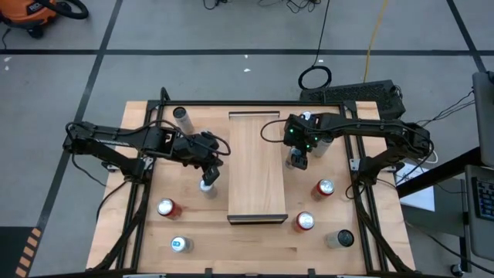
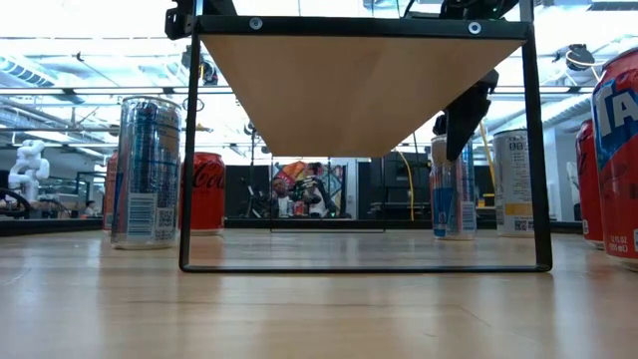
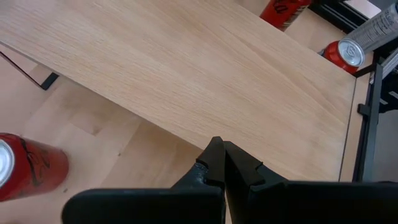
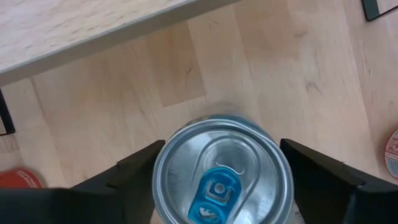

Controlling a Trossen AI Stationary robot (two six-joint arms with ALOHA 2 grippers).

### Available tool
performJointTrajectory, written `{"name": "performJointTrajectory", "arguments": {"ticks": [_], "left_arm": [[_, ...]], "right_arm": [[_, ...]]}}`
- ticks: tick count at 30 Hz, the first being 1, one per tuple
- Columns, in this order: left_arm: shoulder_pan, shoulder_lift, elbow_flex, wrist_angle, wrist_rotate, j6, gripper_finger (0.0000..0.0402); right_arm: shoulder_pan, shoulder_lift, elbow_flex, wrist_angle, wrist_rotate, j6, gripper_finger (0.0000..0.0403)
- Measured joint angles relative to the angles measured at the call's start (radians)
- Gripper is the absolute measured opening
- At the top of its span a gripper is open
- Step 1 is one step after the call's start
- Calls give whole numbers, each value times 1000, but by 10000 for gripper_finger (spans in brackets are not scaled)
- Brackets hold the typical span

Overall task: Place canned beverage on shelf
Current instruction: Put the top right blue soda can on the shelf

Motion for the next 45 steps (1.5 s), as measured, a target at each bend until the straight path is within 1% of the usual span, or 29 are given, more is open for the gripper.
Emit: {"name": "performJointTrajectory", "arguments": {"ticks": [6, 10, 18, 27, 32, 36, 45], "left_arm": [[0, 0, 0, 0, -4, 0, 0], [0, 0, 0, 0, -4, 0, 0], [0, 0, 0, 0, -18, -8, 0], [0, 0, 0, 0, -23, -6, 0], [0, 0, 0, 0, -23, -3, 0], [0, 0, 0, 1, -24, -3, 0], [0, 0, 0, 8, -23, -8, 0]], "right_arm": [[0, -1, 0, 0, -2, 15, 228], [0, -10, 1, -6, -1, 40, 208], [2, -57, 0, -68, -9, 66, 207], [27, -148, 6, -107, -102, 98, 207], [44, -168, 72, -191, -110, 101, 207], [46, -168, 156, -266, -109, 83, 207], [46, -168, 349, -353, -107, 72, 208]]}}
